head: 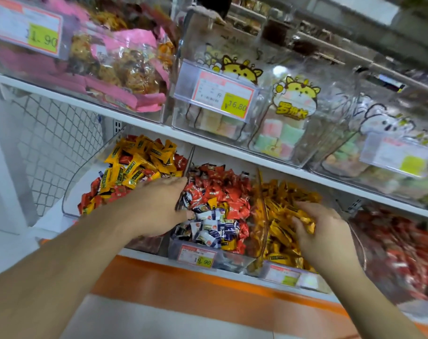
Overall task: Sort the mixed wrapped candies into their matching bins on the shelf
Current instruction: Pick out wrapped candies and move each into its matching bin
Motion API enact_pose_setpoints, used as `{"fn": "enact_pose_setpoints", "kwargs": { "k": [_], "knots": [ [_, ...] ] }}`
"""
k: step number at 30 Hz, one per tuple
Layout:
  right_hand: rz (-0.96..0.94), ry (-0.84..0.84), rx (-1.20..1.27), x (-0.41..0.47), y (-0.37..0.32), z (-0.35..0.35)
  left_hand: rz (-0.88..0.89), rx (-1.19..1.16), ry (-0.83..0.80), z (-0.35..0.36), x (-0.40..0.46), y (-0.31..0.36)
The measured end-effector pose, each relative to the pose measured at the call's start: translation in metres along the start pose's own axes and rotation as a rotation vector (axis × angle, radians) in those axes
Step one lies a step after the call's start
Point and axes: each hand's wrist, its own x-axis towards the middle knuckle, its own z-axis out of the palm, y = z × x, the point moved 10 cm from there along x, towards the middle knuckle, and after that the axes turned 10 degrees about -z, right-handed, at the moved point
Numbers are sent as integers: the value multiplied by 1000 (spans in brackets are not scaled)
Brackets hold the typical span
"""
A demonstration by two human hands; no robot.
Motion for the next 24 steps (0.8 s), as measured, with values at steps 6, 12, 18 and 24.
{"fn": "enact_pose_setpoints", "kwargs": {
  "k": [6,12,18,24],
  "knots": [
    [-210,-143,214,30,-67,34,-34,-2,60,-7,0,9],
    [-392,-300,270,65,-127,91,-17,28,31,-1,3,6],
    [-426,-331,109,70,-133,115,1,36,33,2,11,1],
    [-362,-175,193,69,-117,90,-9,29,57,-1,9,5]
  ]
}}
